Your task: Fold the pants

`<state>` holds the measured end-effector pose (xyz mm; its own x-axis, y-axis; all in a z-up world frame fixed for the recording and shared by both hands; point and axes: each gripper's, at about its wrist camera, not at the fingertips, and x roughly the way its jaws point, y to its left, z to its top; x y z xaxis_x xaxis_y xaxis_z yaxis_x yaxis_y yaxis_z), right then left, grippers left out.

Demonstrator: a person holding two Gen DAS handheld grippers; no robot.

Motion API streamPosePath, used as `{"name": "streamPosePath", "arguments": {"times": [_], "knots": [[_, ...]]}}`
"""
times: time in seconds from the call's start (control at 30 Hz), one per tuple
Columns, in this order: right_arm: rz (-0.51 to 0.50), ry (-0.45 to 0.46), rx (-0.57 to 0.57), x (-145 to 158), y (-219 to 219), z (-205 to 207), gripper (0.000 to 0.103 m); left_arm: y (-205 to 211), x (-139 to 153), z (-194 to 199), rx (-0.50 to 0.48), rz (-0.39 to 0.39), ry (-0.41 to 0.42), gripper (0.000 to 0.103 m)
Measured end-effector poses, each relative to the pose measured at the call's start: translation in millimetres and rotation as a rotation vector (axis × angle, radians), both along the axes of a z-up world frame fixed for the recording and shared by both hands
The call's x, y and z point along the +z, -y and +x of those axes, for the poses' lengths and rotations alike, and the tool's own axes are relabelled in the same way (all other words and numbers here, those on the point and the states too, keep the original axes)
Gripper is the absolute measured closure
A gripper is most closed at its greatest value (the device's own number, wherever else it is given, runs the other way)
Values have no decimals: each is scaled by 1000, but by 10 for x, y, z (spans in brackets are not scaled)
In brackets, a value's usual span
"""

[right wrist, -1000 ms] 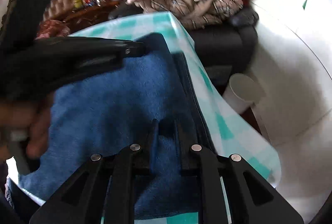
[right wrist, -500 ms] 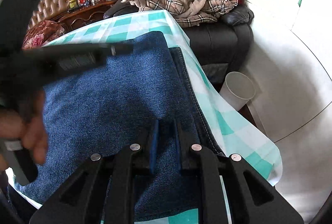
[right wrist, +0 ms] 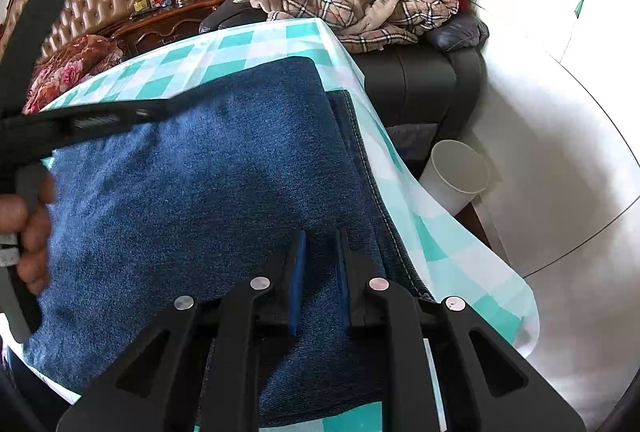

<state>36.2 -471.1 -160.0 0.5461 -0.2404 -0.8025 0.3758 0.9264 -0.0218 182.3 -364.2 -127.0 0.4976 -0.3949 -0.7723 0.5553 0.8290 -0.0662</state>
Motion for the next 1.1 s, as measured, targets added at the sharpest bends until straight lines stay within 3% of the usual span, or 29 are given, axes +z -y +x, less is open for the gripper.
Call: {"name": "streamPosePath", "arguments": {"times": [0.13, 0.2, 0.23, 0.27, 0.3, 0.37, 0.4, 0.5, 0.63, 0.73, 1.1], "knots": [[-8, -9, -17, 29, -25, -10, 90, -299, 268, -398, -33, -5, 69, 64], [-22, -11, -31, 91, -78, -64, 84, -493, 367, -700, -48, -18, 88, 54], [-27, -7, -35, 136, -127, -119, 82, -606, 411, -885, -61, -32, 86, 40], [-34, -6, -46, 179, -174, -186, 75, -668, 434, -1006, -68, -34, 87, 29], [-39, -7, -59, 215, -215, -255, 68, -734, 453, -1147, -69, -28, 94, 25], [-82, -4, -105, 325, -345, -450, 35, -846, 486, -1424, -98, -28, 87, 6], [-100, 1, -121, 369, -391, -524, 28, -893, 503, -1525, -113, -34, 75, 2], [-117, 23, -172, 535, -567, -831, 16, -1005, 555, -1730, -100, -44, 77, 2], [-110, 32, -215, 660, -655, -1064, 15, -1114, 638, -1867, -68, -80, 71, 2], [-125, 39, -218, 730, -708, -1151, 15, -1101, 691, -1913, -43, -45, 93, 2], [-131, 54, -220, 831, -732, -1203, 16, -1153, 773, -1941, -27, -60, 85, 2]]}}
